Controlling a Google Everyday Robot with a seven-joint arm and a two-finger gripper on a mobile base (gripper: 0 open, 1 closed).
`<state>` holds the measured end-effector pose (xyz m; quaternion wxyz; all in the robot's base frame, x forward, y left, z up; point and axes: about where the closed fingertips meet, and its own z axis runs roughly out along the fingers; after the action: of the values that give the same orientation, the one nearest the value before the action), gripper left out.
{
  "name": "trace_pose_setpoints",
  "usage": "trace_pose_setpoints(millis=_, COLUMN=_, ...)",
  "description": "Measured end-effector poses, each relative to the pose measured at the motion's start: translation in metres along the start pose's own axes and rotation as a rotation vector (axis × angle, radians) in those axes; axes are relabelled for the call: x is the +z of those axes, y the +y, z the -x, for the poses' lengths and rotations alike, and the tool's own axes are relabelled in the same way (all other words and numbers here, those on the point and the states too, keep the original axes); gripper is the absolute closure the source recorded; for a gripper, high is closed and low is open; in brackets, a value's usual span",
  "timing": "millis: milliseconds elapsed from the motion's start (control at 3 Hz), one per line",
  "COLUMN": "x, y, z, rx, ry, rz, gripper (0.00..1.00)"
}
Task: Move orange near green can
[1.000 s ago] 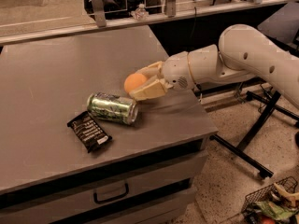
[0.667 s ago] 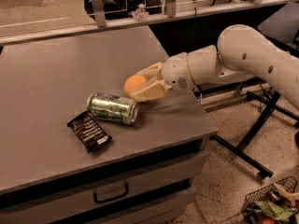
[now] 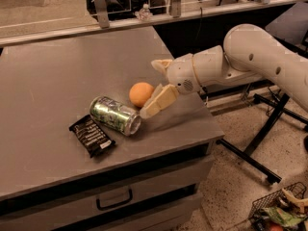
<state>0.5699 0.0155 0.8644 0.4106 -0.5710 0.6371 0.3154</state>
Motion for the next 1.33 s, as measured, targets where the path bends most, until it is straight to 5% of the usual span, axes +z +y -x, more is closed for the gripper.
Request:
trace_pose_setpoints(millis=333, x=0.000, y=0.001, z=0.000, rx=0.000, ry=0.001, rz=-0.001, gripper=0.00)
trace_pose_setpoints(millis=667, x=-0.022, y=0.000, z=-0.001, rx=-0.008, ry=-0.011, rz=-0.070, gripper=0.00)
trace_pose_setpoints(millis=1000, x=-0.054, y=0.000, z=-0.002, rx=-0.009, ry=0.000, rz=-0.171, gripper=0.00)
trace_pose_setpoints(millis=1333, x=-0.106, y=0.008, z=0.024, rx=-0.012, ry=0.050, rz=-0.313, gripper=0.00)
